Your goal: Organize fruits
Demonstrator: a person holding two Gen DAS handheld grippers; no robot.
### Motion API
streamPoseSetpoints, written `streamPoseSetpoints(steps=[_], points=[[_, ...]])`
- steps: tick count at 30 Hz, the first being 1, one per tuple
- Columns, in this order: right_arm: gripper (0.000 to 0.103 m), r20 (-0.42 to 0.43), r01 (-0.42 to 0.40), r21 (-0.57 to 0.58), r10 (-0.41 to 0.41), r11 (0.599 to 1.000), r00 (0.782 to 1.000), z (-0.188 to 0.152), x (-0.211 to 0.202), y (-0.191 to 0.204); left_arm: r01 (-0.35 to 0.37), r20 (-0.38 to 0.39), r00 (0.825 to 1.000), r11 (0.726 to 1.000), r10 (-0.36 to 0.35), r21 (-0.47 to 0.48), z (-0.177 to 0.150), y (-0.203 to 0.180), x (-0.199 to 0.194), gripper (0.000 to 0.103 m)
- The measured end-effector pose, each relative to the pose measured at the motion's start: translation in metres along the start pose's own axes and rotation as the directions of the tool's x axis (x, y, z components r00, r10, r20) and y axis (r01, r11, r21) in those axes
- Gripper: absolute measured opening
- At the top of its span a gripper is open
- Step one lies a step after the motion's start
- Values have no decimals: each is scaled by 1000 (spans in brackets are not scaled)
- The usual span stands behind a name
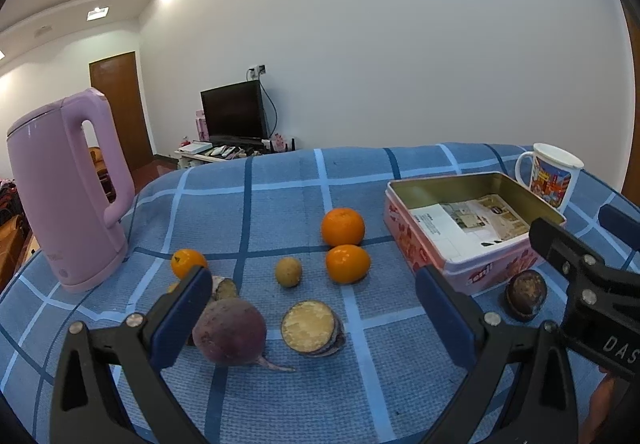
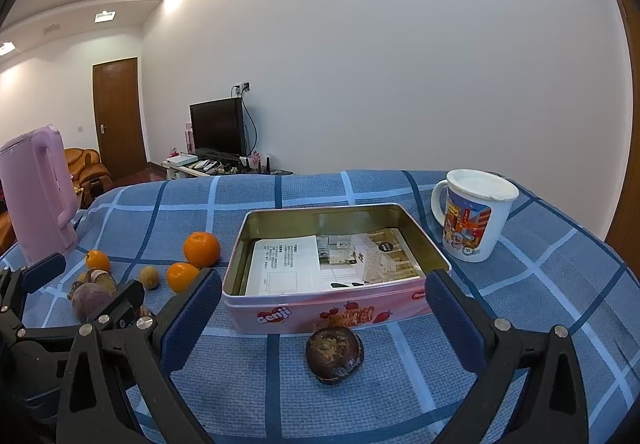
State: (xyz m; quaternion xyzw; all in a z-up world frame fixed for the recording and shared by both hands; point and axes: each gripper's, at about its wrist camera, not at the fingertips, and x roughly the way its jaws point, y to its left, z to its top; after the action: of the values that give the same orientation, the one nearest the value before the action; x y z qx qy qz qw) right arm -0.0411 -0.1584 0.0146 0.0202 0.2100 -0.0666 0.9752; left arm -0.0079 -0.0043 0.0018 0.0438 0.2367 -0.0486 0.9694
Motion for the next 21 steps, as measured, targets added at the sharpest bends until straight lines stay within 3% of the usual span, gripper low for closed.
streamPoseSetpoints(steps=[21], points=[[102, -16, -3, 21, 4, 1000, 1000, 0, 3, -3, 6, -6, 1000, 1000, -6, -4, -1, -2, 1, 103]])
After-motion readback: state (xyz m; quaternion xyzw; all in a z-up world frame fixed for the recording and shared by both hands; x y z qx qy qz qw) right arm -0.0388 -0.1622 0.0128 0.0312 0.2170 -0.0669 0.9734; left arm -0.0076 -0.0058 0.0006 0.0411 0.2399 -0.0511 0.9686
